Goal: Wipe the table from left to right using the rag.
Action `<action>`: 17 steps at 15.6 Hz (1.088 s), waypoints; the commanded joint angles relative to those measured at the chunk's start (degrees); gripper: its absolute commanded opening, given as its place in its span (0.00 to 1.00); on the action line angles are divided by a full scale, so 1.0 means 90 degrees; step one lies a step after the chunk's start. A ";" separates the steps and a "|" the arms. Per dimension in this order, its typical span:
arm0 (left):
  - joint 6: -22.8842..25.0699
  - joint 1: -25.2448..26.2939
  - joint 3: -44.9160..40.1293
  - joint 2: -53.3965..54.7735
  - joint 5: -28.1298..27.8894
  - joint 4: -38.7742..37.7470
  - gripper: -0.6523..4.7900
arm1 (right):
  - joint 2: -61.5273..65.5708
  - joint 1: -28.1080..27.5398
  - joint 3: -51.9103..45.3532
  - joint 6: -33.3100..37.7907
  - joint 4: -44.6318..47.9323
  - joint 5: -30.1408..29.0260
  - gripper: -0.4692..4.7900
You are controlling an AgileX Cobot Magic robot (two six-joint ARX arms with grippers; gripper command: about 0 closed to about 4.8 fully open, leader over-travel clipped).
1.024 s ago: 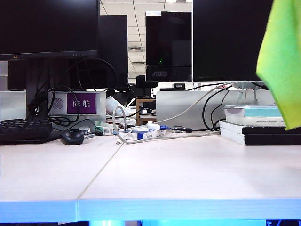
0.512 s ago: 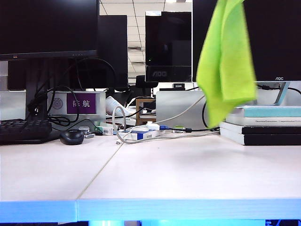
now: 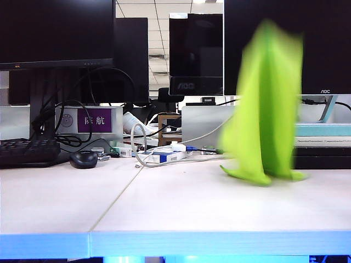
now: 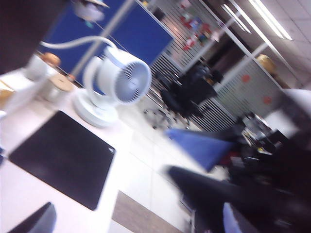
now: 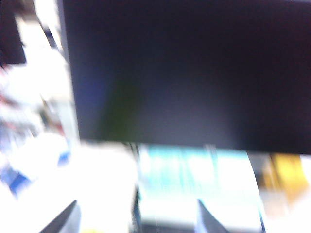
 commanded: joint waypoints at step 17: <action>0.0384 0.0102 0.0027 -0.1188 0.0396 0.0017 0.16 | 0.1999 -0.0347 -0.2242 0.0389 -0.0500 -0.2387 0.26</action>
